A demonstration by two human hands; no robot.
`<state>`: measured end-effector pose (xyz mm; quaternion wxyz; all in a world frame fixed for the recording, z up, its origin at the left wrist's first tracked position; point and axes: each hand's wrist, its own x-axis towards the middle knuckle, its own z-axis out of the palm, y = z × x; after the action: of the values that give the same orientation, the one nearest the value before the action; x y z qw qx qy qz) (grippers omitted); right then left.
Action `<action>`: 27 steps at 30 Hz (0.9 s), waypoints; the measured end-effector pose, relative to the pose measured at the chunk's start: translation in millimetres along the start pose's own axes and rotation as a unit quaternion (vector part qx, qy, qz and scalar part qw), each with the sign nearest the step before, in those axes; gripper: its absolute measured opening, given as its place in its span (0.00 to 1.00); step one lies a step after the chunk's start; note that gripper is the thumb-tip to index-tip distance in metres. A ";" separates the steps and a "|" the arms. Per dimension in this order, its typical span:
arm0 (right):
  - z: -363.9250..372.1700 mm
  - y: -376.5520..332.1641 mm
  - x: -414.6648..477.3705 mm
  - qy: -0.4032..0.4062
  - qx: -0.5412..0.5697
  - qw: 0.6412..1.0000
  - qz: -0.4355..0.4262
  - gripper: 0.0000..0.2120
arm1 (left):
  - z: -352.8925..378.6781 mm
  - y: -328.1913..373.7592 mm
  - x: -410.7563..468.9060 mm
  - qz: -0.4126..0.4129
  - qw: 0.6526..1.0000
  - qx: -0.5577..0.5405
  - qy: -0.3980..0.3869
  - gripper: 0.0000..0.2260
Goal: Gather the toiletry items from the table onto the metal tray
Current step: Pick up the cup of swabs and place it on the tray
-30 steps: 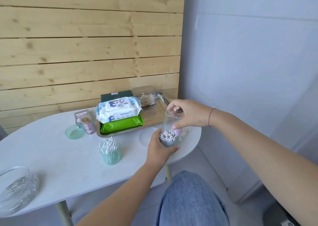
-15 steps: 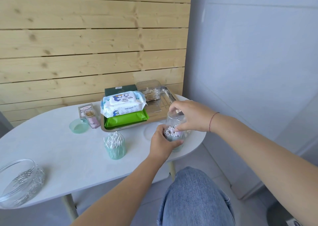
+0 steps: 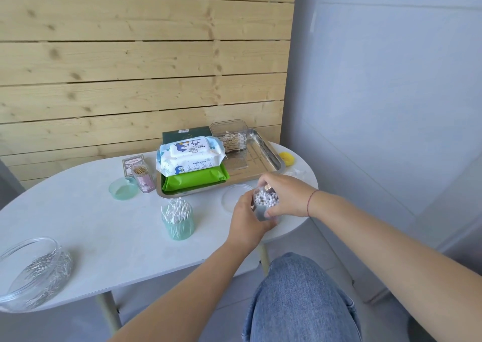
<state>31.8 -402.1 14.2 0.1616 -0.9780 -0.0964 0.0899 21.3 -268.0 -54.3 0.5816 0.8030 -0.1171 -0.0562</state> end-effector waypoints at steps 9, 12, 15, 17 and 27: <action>13.4 15.6 -19.2 0.008 0.217 0.975 0.054 0.47 | -8.0 1.4 8.8 0.002 0.987 0.146 -0.062 0.24; 19.7 22.7 -24.0 0.011 0.220 0.974 0.050 0.42 | -8.2 0.7 9.8 0.005 0.977 0.199 -0.079 0.26; 23.3 25.0 -22.7 0.024 0.198 0.979 0.047 0.38 | -9.8 -0.3 11.2 0.004 0.971 0.224 -0.080 0.27; 22.4 23.6 -21.4 0.030 0.195 0.980 0.040 0.36 | -12.4 1.3 11.3 0.004 0.975 0.211 -0.071 0.27; 12.8 20.9 -14.2 0.034 0.203 0.978 0.024 0.34 | -19.6 5.6 14.5 0.003 0.987 0.143 -0.069 0.23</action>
<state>18.7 -420.8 -2.6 0.3575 -0.9295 -0.0468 0.0779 39.1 -255.2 -42.1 0.4512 0.8719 -0.1663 -0.0928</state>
